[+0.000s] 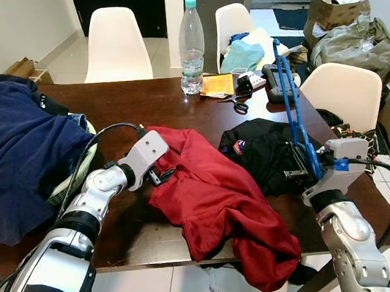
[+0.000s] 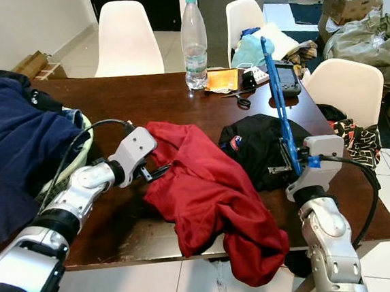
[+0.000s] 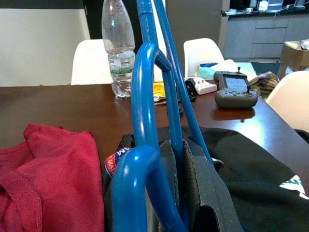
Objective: Hang hanger
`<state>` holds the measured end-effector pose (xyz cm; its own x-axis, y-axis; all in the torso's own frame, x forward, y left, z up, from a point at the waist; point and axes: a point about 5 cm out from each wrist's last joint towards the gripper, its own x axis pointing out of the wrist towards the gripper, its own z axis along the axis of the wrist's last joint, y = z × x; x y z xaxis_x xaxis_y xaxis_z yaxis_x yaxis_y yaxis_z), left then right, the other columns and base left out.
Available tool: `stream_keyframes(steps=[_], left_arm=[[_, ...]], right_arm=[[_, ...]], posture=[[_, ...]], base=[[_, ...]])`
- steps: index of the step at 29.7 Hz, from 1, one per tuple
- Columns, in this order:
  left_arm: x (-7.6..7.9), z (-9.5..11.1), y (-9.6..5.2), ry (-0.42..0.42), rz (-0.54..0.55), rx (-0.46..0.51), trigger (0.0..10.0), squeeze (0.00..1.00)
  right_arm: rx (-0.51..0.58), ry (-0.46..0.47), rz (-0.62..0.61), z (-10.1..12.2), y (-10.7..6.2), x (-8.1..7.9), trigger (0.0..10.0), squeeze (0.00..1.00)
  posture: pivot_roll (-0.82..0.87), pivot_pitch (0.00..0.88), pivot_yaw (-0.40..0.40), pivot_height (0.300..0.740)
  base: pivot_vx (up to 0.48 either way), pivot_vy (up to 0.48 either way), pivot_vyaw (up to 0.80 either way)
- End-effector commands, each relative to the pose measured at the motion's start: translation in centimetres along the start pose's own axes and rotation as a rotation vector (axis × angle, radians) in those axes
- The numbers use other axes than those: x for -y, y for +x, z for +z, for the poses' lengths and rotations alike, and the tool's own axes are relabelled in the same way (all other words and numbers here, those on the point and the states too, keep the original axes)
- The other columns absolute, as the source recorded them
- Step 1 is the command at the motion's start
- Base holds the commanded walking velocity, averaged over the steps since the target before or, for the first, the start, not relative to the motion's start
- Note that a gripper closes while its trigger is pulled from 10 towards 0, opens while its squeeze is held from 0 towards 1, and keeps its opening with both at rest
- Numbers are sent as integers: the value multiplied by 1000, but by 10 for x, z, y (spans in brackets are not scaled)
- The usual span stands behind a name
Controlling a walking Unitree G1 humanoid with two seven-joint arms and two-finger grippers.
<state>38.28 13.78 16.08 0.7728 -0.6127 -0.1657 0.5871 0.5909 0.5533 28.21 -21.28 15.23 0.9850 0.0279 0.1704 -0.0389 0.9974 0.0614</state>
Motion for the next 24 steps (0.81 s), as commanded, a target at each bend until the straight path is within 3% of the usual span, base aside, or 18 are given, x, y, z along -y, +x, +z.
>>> stream_keyframes(steps=[1, 9, 19, 24], left_arm=[[6, -2, 2, 4, -18, -5, 10000, 0], [16, -3, 10, -19, -73, -44, 10000, 0], [13, 4, 16, -29, -51, -46, 10000, 0], [17, 6, 21, -39, -56, -63, 10000, 0]], right_arm=[[-183, 60, -34, -37, -15, 3, 10000, 0], [-190, 38, -30, -35, -18, 7, 10000, 0], [-189, 25, -19, -32, -20, 7, 10000, 0], [-183, 8, -46, -23, -36, 14, 10000, 0]], posture=[[-25, 143, 15, 740], [-47, 155, 4, 740], [-78, 166, 2, 740], [-152, 225, 14, 740]], base=[[0, 0, 0], [0, 0, 0], [0, 0, 0], [0, 0, 0]])
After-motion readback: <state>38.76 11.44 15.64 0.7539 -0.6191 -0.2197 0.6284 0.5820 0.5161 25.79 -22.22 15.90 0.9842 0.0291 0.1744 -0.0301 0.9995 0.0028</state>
